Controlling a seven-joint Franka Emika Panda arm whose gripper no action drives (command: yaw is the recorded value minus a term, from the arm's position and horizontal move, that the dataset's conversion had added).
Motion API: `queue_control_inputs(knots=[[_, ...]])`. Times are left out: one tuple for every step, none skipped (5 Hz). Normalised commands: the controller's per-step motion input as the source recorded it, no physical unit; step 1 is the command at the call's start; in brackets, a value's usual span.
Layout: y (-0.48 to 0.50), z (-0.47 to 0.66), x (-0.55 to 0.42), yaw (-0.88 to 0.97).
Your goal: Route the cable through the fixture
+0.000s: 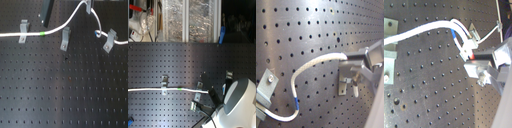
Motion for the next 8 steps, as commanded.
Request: queue_control_inputs(knots=[[0.087,0.02,-0.335,0.12],[-0.025,0.00,-0.040,0.00],[-0.006,0.10,-0.024,-0.04],[0.068,0.29,-0.226,-0.39],[0.209,0.23,-0.215,-0.66],[0.156,0.21,-0.219,-0.76],[0.061,0.14,-0.182,-0.87],[0.043,0.14,-0.159,-0.91]])
